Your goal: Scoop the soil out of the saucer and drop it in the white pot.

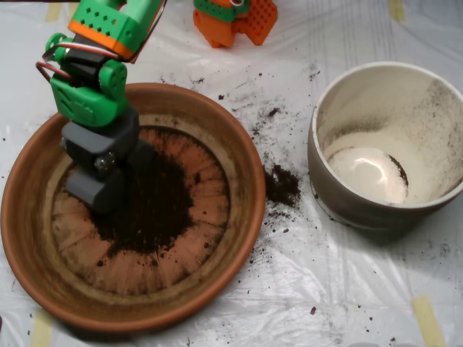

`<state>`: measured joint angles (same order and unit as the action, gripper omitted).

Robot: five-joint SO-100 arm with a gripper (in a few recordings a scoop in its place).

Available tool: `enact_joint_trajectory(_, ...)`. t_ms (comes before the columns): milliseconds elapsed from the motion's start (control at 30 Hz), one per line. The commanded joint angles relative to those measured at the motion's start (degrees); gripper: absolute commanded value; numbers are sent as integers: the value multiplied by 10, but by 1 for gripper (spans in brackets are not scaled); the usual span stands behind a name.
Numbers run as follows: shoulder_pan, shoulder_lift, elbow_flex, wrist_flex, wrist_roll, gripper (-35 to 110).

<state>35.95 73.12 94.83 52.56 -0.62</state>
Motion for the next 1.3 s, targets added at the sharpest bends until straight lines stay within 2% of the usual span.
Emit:
enact_joint_trajectory(0,16,43,-2,-11,-11,3)
enact_joint_trajectory(333,16,178,135,-143,-103,-1)
enact_joint_trajectory(567,-17,392,298,-220,-94,-1)
enact_joint_trajectory(900,-129,561,344,-161,-70,-1)
enact_joint_trajectory(1267,-249,597,200,-47,-69,-1)
